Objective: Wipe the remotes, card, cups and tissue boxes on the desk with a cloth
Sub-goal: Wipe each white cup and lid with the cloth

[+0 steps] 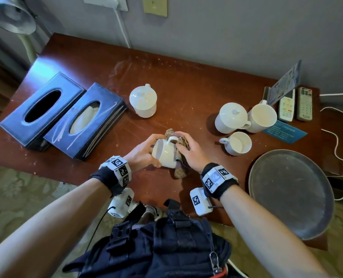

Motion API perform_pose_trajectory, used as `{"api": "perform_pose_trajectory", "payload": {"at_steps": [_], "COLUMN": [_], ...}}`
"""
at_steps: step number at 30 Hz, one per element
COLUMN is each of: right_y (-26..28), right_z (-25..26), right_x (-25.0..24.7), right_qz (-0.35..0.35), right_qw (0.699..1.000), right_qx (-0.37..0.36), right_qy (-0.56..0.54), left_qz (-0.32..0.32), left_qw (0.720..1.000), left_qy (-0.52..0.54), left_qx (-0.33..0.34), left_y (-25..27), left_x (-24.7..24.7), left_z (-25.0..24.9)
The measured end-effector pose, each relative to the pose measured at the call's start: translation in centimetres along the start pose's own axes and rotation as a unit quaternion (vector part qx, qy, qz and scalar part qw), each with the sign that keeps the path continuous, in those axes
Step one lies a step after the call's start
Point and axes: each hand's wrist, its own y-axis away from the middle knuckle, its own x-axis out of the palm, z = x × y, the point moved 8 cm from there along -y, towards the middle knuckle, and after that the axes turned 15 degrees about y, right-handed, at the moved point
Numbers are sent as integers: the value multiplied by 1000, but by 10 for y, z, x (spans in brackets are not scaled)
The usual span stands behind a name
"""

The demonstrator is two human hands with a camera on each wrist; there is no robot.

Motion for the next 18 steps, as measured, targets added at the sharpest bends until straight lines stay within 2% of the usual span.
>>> {"api": "perform_pose_trajectory", "payload": {"at_steps": [3,6,11,15,18], "right_y": [3,6,10,14,15], "right_z": [-1,1,7,28,43], "right_x": [-11,-19,-23,-30,-18], "right_qz": [-62,-106,-76,-79,-69], "right_qw": [998,994,996,995,992], "right_qx": [0,8,4,-53,-104], "right_qy": [12,22,37,0,36], "left_qz": [10,-10,-45,-66,-68], "left_qw": [1000,999,998,995,994], "left_qy": [2,25,-23,-74,-80], "left_qx": [-14,-42,-47,-32,-19], "left_y": [0,-2,-1,-3,-4], "left_x": [3,3,-5,-8,-6], "left_z": [2,3,0,-6,-10]}}
